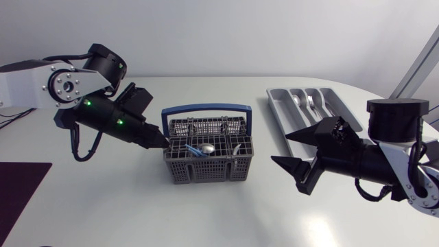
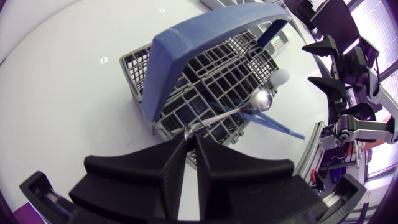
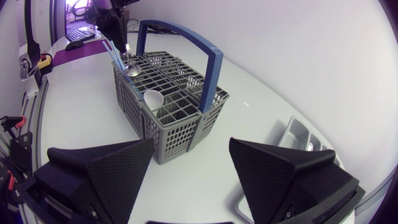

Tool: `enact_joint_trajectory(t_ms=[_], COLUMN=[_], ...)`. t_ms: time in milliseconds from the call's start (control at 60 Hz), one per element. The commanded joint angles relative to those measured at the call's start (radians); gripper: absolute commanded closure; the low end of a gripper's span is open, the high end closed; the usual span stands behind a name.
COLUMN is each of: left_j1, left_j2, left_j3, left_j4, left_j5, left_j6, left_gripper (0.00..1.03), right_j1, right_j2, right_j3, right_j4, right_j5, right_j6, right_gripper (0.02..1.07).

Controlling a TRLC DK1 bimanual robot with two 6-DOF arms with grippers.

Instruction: Unload the cutlery basket into the drawer organizer.

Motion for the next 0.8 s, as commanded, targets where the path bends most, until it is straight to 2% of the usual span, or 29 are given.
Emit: enact_joint_trajectory(t_ms=[0, 200, 783], left_j1=[0.010, 0.025, 0.027], left_j2=[-0.033, -0.079, -0.266], left_j3=[0.033, 0.047, 0.086], left_j4=[-0.021, -0.050, -0.172], left_j5=[0.008, 0.040, 0.059], left_j6=[0.002, 0.010, 0.010], left_gripper=[0.89, 0.89, 0.88], right_j1=[0.005, 0.006, 0.012], right_j2=[-0.014, -0.030, -0.197], right_j3=[-0.031, -0.034, -0.032], right_j4=[-0.012, -0.021, -0.098], right_j5=[0.001, 0.001, 0.005], right_j6=[-0.005, -0.008, -0.006], right_gripper=[0.20, 0.20, 0.20])
